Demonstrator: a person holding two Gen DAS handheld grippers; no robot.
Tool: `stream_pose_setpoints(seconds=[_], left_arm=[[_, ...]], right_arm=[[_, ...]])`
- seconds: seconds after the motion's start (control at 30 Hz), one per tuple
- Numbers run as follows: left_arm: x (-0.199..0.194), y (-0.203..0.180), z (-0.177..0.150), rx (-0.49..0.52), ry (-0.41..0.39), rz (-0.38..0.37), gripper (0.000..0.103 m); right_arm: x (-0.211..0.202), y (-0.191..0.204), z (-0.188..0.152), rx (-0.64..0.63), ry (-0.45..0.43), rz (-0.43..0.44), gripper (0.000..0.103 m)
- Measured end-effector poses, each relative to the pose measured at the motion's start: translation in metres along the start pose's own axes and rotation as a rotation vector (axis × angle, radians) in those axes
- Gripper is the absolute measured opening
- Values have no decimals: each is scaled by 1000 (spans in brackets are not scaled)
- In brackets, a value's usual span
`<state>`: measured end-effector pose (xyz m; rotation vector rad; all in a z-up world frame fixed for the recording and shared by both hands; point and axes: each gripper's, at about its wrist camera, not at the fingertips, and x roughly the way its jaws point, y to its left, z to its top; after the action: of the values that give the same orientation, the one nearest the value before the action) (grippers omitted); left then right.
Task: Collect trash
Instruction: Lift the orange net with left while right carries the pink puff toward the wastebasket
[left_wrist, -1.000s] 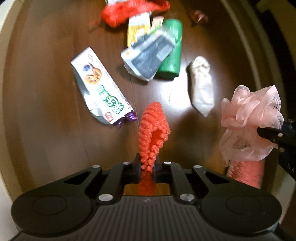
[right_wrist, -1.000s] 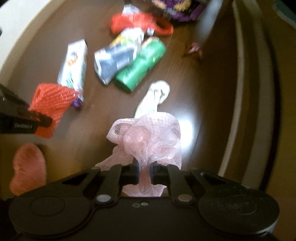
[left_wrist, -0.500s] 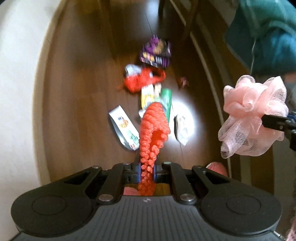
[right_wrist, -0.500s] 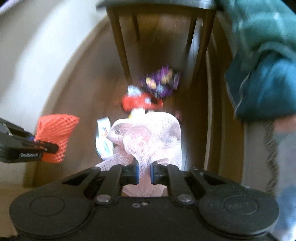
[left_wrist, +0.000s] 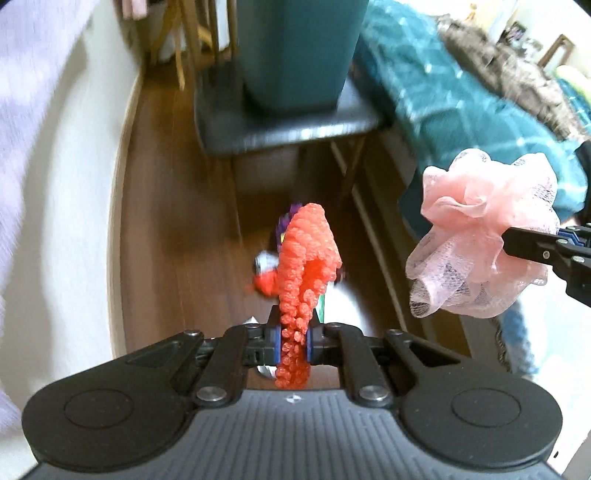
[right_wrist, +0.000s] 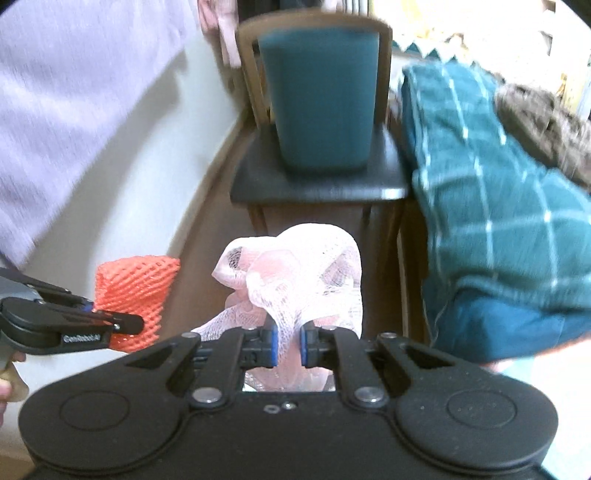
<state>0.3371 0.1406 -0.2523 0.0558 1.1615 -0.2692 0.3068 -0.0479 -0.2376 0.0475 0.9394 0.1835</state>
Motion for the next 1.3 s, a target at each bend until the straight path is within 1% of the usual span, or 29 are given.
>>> stream_pose_setpoints(seconds=[0.17, 0.27, 0.37, 0.43, 0.57, 0.7, 0.8, 0.9, 0.93, 1.03, 1.13, 1.23, 1.3], left_arm=[[-55, 9, 38, 28, -103, -14, 11], [-84, 8, 59, 53, -168, -25, 11], [-111, 7, 78, 81, -238, -26, 11], [-123, 3, 92, 95, -278, -22, 11], [-139, -8, 125, 118, -348, 6, 11], [-148, -14, 165, 109, -390, 28, 11], [-137, -22, 204, 89, -407, 41, 11], [-123, -29, 240, 63, -412, 85, 11], [-115, -33, 256, 42, -406, 98, 11], [-88, -41, 300, -27, -377, 119, 11], [-57, -47, 344, -69, -331, 158, 11], [-29, -47, 383, -113, -280, 192, 11], [-13, -45, 406, -143, -254, 207, 11]], right_arm=[[-44, 19, 47, 34, -91, -15, 10], [-65, 26, 68, 70, -154, -23, 10], [-83, 30, 88, 78, -213, -39, 10], [-95, 30, 101, 73, -256, -50, 10], [-104, 25, 125, 49, -323, -61, 10], [-103, 11, 156, 25, -371, -64, 10], [-94, -13, 186, 6, -401, -49, 10], [-83, -33, 213, -32, -412, -27, 10], [-74, -46, 228, -52, -408, -13, 10], [-50, -76, 265, -101, -393, 20, 10], [-23, -104, 304, -146, -372, 46, 10], [7, -131, 340, -190, -343, 73, 10], [26, -140, 358, -218, -328, 86, 10]])
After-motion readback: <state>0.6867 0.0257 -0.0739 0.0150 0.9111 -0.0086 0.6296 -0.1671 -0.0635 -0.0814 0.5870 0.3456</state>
